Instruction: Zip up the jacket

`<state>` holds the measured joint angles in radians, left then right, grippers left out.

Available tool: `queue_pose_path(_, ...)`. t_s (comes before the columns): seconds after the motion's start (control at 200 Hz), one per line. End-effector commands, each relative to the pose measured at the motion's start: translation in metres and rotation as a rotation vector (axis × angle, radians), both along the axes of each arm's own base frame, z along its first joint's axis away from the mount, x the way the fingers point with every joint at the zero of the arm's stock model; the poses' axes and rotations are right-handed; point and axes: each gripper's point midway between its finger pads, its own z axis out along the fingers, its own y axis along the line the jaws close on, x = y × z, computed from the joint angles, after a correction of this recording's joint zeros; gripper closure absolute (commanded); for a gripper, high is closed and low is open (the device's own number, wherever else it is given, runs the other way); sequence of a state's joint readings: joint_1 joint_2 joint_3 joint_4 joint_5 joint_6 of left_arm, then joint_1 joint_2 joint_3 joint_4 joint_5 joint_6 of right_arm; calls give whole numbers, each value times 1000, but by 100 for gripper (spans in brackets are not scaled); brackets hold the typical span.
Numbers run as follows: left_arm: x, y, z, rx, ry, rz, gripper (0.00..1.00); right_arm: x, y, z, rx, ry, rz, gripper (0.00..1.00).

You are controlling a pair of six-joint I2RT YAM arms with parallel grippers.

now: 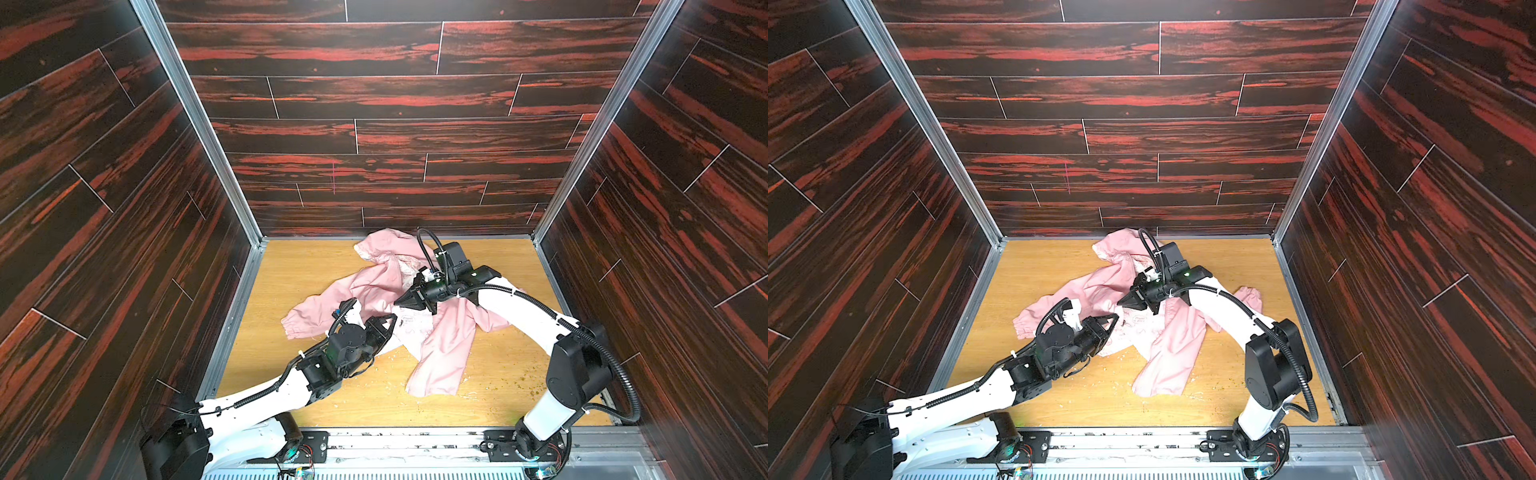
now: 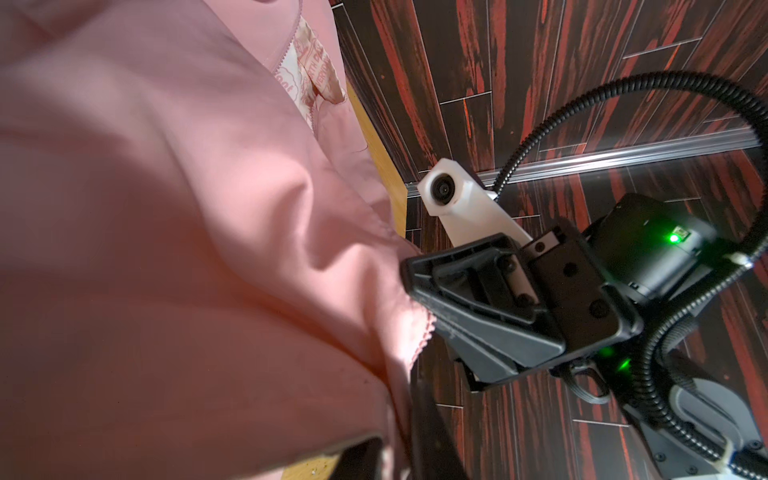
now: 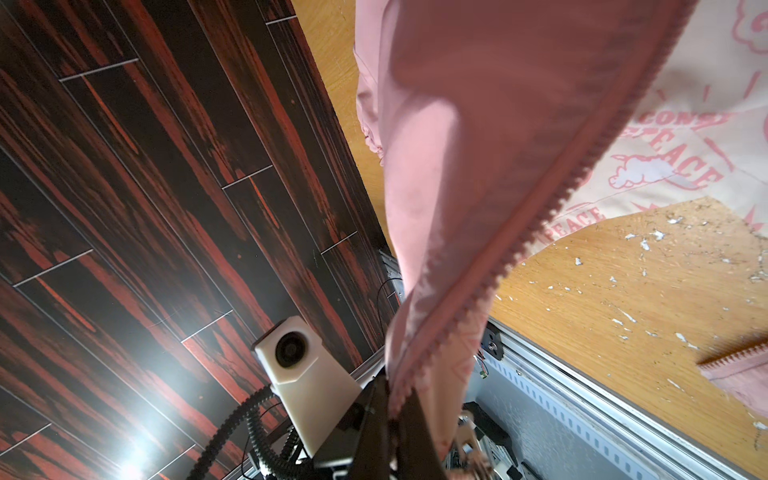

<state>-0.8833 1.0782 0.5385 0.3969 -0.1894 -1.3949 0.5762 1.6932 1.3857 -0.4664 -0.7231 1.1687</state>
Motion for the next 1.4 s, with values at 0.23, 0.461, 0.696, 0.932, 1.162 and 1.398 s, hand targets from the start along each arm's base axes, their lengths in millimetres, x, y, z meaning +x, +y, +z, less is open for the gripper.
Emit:
queue_pose_path(0.23, 8, 9, 31, -72, -31, 61, 100, -2, -32, 43, 119, -191, -12, 47)
queue_pose_path(0.461, 15, -1, 54, -125, -37, 64, 100, -22, -46, 49, 255, -193, -54, 46)
queue_pose_path(0.696, 25, -16, 62, -168, -27, 42, 100, -37, -50, 53, 330, -146, -84, 44)
queue_pose_path(0.932, 29, -31, 64, -205, -13, 10, 100, -37, -43, 58, 351, -136, -80, 59)
queue_pose_path(1.162, 29, -28, 70, -240, -16, 21, 100, -36, -41, 51, 336, -120, -83, 60)
queue_pose_path(1.398, 28, -22, 74, -290, -15, 42, 100, -33, -35, 50, 341, -118, -71, 59)
